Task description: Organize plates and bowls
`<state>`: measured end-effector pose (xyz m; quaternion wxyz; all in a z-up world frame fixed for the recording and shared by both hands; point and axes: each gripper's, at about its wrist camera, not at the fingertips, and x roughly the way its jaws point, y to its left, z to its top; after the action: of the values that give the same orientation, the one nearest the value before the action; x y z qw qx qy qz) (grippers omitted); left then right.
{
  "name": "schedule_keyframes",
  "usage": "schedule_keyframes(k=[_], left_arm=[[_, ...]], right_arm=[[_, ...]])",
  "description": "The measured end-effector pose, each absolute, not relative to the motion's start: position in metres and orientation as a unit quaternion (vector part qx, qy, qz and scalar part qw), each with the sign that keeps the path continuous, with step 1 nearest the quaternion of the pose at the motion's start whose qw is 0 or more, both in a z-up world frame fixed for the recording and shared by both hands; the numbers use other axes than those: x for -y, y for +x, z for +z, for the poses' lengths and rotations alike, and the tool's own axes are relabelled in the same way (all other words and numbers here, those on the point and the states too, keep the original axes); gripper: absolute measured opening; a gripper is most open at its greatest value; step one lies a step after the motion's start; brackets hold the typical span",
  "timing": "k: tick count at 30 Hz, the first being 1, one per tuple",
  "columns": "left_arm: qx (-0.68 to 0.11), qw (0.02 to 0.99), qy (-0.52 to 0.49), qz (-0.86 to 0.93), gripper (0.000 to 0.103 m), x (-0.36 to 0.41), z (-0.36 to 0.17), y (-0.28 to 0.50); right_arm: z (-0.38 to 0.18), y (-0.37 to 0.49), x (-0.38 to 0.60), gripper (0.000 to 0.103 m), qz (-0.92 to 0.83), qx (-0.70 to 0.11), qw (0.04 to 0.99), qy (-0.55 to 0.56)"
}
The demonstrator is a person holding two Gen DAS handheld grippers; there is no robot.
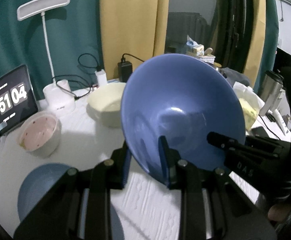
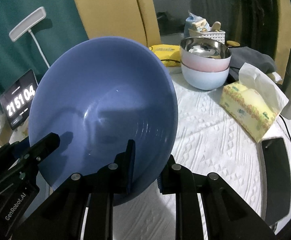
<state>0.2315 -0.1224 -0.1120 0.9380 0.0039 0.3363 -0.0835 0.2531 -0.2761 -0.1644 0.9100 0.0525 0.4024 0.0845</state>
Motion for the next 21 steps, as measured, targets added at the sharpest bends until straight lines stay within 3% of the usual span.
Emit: schedule_keyframes(k=[21], left_arm=[[-0.376,0.922,-0.003,-0.09,0.027,0.106,-0.14,0.191]], right_arm=[[-0.174,0.21,0.256,0.022,0.073,-0.437,0.896,0.045]])
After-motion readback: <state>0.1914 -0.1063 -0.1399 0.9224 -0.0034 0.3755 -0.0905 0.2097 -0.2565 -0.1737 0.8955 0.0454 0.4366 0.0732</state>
